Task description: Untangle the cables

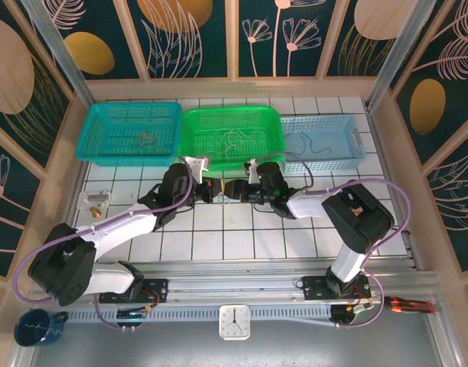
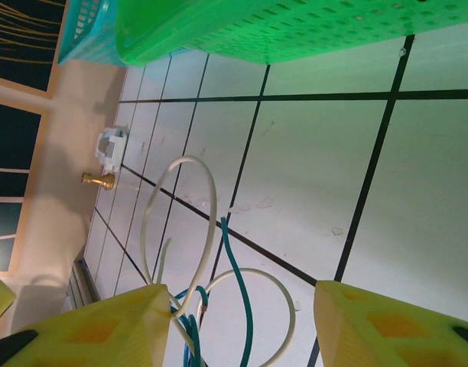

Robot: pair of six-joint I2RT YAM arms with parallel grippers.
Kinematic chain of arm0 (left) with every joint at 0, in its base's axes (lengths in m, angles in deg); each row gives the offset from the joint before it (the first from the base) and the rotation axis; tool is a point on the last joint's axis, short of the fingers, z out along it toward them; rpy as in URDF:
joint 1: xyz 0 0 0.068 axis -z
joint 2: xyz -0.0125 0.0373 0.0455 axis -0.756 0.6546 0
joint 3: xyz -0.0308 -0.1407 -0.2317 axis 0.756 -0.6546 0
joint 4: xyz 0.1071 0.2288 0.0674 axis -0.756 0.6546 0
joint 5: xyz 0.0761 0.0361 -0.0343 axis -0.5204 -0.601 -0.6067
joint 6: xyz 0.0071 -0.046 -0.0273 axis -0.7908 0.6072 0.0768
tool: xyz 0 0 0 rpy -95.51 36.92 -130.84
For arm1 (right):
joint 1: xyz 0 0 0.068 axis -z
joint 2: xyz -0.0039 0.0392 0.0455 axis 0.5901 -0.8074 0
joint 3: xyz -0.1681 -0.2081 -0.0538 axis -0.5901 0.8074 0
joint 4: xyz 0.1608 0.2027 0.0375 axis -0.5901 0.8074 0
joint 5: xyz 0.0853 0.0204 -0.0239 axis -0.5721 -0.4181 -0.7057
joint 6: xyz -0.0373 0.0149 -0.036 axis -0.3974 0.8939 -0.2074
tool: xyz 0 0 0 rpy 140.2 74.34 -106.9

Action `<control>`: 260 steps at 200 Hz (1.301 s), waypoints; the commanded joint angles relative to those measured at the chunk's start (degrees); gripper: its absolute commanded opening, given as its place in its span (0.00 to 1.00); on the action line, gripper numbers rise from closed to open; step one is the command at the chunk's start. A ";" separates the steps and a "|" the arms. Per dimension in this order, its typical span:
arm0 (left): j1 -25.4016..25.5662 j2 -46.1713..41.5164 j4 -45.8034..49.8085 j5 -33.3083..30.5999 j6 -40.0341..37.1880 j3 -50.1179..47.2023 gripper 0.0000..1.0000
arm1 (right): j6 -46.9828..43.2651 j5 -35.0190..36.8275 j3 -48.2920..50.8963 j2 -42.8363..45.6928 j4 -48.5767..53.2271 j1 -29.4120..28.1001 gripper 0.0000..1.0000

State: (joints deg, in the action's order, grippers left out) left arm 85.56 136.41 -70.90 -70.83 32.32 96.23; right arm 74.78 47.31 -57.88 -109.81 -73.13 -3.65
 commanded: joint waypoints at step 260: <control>-1.30 -15.01 0.08 -12.03 -1.48 13.71 0.00 | 2.44 3.42 10.93 -1.00 -6.08 3.63 0.00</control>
State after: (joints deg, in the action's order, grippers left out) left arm 85.14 123.65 -69.54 -78.65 32.98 105.33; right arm 77.89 48.07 -49.07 -111.50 -80.91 -0.26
